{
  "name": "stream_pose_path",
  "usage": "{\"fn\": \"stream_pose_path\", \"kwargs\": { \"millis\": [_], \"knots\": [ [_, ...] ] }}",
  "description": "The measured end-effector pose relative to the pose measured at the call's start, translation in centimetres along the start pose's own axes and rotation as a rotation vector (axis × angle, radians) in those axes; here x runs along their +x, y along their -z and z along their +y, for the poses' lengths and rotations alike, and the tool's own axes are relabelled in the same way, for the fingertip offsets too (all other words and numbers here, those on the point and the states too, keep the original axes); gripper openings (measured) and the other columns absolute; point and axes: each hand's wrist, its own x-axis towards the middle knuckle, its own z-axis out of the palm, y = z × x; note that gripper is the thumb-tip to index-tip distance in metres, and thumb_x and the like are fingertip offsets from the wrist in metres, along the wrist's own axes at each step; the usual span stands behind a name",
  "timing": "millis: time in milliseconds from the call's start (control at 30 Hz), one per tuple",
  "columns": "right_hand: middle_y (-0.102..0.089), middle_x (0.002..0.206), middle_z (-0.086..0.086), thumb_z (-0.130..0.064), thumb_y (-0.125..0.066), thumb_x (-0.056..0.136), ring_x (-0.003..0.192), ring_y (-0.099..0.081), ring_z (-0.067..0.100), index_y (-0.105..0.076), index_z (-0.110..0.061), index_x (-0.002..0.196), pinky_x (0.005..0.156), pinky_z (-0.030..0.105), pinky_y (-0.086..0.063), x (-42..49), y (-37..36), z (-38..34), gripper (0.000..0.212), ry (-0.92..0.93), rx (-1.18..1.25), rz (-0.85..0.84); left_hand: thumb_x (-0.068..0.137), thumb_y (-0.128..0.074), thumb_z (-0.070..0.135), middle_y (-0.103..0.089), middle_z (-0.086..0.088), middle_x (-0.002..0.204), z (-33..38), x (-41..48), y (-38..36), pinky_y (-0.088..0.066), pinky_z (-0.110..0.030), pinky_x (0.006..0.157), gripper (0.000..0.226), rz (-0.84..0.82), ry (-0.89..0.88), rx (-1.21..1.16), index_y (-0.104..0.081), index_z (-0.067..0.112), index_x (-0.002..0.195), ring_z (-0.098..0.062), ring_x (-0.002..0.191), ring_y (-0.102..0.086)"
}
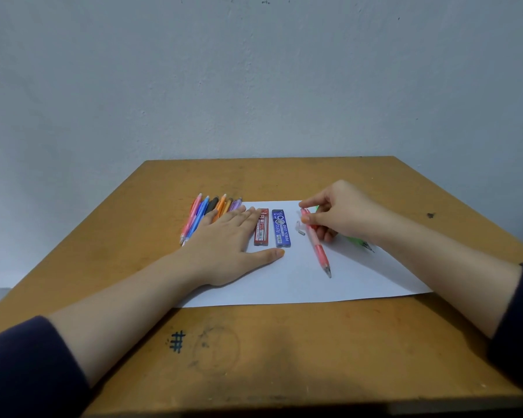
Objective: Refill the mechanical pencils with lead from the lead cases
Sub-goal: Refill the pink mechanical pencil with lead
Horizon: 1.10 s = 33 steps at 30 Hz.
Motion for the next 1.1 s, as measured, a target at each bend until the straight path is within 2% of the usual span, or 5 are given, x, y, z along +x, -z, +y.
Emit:
{"fn": "stream_pose_path", "kwargs": {
  "millis": [367, 633, 833, 967, 1100],
  "knots": [
    [-0.067, 0.062, 0.002, -0.01, -0.066, 0.088, 0.045, -0.06, 0.009, -0.066, -0.011, 0.112, 0.054, 0.019, -0.047, -0.1, 0.2, 0.1, 0.024, -0.033, -0.009, -0.041, 0.072, -0.01, 0.077, -0.004, 0.008, 0.161, 0.2, -0.1, 0.2, 0.0, -0.041, 0.12, 0.096, -0.01, 0.013, 0.009, -0.001, 0.026, 0.153, -0.008, 0.147, -0.002],
    [-0.059, 0.074, -0.014, -0.028, -0.066, 0.087, 0.057, -0.047, 0.001, -0.072, -0.025, 0.101, 0.055, 0.02, -0.036, -0.4, 0.0, -0.8, 0.016, 0.176, -0.153, 0.19, 0.077, -0.01, 0.073, -0.017, 0.007, 0.159, -0.1, 0.3, 0.0, -0.004, -0.04, 0.12, 0.092, 0.072, -0.005, -0.065, -0.014, 0.023, 0.153, -0.008, 0.145, -0.011],
    [-0.061, 0.116, -0.006, -0.031, -0.063, 0.089, 0.106, -0.053, 0.011, -0.066, -0.024, 0.117, 0.074, 0.011, -0.034, -1.7, -1.2, -1.7, 0.03, 0.414, -0.359, 0.073, 0.092, -0.027, 0.063, -0.029, 0.011, 0.154, -0.2, 0.5, -0.3, -0.004, -0.042, 0.119, 0.066, 0.154, -0.036, -0.018, -0.023, 0.031, 0.15, -0.007, 0.143, -0.016],
    [-0.042, 0.146, -0.004, -0.04, -0.058, 0.09, 0.136, -0.03, 0.012, -0.049, -0.028, 0.136, 0.106, 0.021, -0.021, -1.8, -1.9, -1.7, 0.048, 0.451, -0.498, -0.088, 0.087, -0.021, 0.073, -0.043, 0.012, 0.144, -0.2, 0.3, -0.3, -0.005, -0.043, 0.118, 0.07, 0.232, -0.056, 0.007, -0.036, 0.035, 0.144, -0.005, 0.14, -0.024],
    [-0.031, 0.152, -0.01, -0.048, -0.05, 0.092, 0.144, -0.011, 0.009, -0.041, -0.027, 0.142, 0.11, 0.023, -0.016, -1.9, -1.9, -1.5, 0.055, 0.414, -0.576, -0.142, 0.09, -0.033, 0.068, -0.051, 0.009, 0.136, 0.1, -0.1, 0.3, 0.003, -0.036, 0.116, 0.059, 0.256, -0.028, 0.013, -0.051, 0.033, 0.134, -0.006, 0.139, -0.025]
  ]
}}
